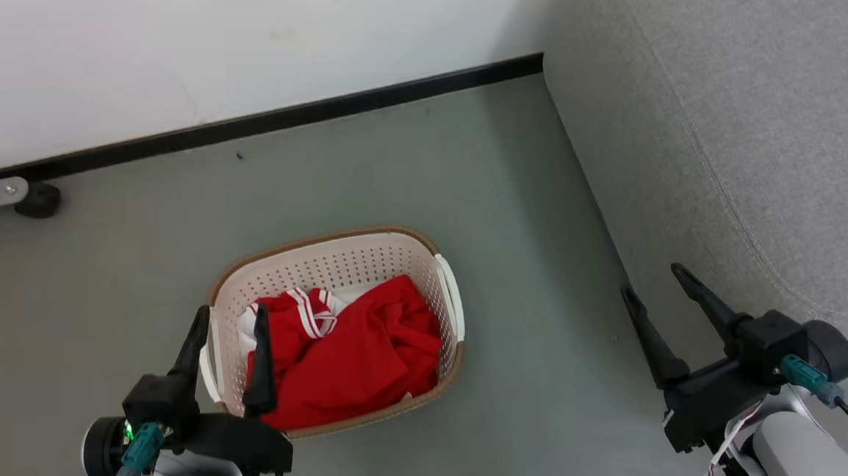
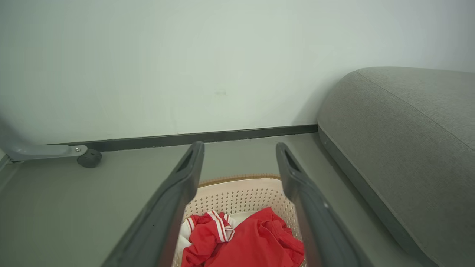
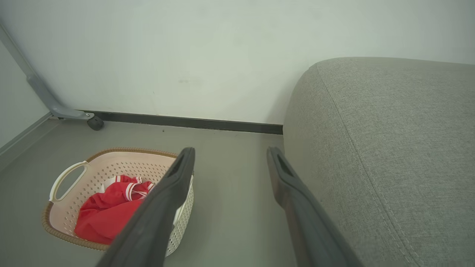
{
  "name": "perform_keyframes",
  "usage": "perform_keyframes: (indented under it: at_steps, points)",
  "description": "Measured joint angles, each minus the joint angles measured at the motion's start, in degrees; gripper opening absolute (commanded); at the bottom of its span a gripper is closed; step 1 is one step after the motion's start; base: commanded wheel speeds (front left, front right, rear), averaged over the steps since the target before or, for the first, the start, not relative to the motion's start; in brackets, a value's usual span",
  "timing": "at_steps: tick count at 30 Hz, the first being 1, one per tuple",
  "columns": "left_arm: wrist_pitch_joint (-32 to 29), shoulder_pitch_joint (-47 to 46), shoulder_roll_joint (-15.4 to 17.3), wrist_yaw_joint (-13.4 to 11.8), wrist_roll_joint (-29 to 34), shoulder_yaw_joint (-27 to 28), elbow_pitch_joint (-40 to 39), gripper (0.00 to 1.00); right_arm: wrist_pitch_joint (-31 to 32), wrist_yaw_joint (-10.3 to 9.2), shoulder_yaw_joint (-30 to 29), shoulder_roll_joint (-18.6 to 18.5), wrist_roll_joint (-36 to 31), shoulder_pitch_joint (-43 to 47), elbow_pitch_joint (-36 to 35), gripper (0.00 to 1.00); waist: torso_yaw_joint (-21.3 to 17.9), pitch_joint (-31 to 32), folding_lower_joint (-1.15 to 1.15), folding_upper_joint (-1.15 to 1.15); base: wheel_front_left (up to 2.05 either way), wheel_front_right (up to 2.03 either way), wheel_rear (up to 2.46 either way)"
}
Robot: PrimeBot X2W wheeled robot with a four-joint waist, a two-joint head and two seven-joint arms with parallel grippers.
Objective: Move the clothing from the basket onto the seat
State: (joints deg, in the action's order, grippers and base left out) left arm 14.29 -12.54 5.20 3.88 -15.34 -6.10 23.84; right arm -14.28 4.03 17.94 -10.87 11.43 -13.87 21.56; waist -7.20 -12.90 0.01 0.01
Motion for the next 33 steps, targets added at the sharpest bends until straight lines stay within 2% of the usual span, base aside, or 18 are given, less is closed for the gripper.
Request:
perform_keyframes:
  at_steps: [8, 22, 33]
  points:
    - [0.0, -3.8, -0.3, 0.3, 1.2, -1.5, -0.4, 1.0, 0.0, 0.04, 0.6, 2.0, -0.9, -3.3, -1.4, 1.0, -1.8, -6.6, 0.0, 0.0, 0.0, 0.0, 0.0]
    - [-0.1, -10.9, -0.3, 1.7, 2.9, -4.8, 1.6, 1.0, 0.0, 0.8, 0.5, 2.8, -1.9, -10.5, -1.9, 1.0, -4.1, -18.3, 0.0, 0.0, 0.0, 0.0, 0.0]
    - [-6.3, -19.9, 1.5, 1.8, 4.9, -5.9, 4.8, 1.0, 0.0, 1.53, -0.1, 3.3, -2.9, -15.7, -3.5, 1.0, -4.8, -27.6, 0.0, 0.0, 0.0, 0.0, 0.0]
